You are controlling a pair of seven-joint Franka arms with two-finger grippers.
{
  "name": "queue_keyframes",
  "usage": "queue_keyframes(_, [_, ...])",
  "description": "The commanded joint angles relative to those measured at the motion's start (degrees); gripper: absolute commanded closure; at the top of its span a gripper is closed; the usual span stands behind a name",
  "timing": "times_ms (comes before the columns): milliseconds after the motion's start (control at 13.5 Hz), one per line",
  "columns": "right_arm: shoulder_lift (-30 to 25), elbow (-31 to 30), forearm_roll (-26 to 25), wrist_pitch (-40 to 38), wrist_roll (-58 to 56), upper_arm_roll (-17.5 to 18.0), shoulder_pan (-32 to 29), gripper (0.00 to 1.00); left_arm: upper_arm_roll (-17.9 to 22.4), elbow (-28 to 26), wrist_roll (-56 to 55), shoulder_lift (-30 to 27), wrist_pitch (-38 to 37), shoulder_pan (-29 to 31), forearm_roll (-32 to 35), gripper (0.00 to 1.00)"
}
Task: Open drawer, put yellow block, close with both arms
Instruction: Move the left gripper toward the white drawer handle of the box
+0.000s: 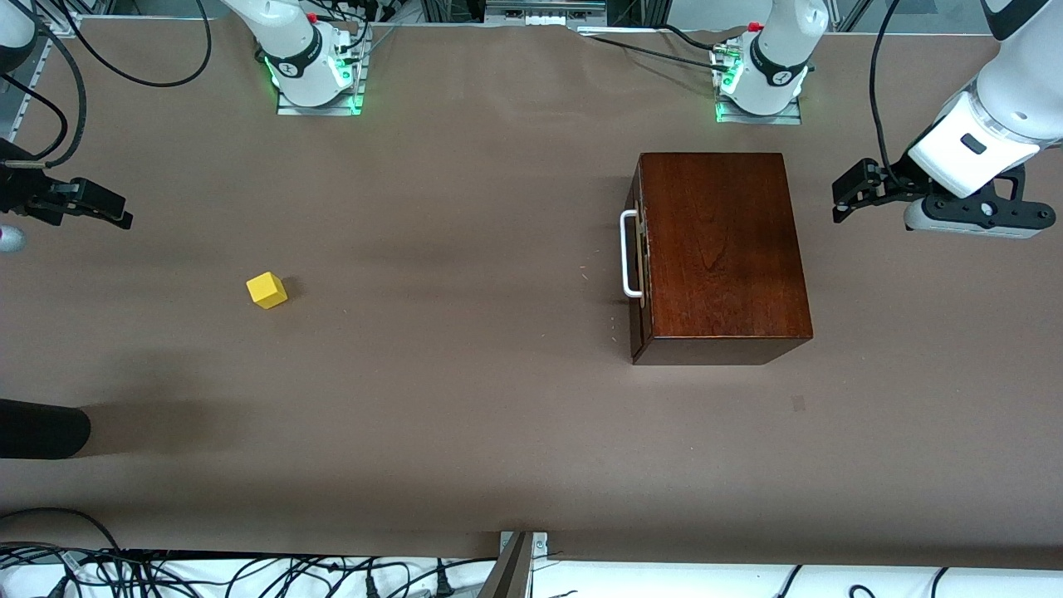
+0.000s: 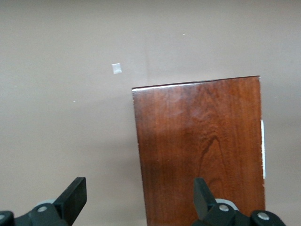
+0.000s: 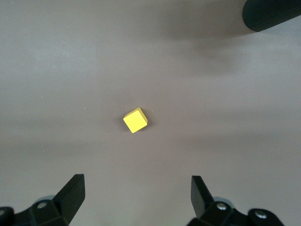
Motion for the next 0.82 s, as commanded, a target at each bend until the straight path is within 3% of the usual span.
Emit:
queue_keyframes(0, [0.22,1.01,0.01,-0.96,0.60,0.19,-0.38,0.00,-0.57,-1.51,-0.22,-2.77,-2.31,0.74,2.46,0.00])
queue_keyframes(742, [0.75,0.92,0.01,-0.52,0.52,0.19,-0.38,0.00,-0.75,1.21,-0.22,-1.55,-2.86,0.66,2.47,0.00])
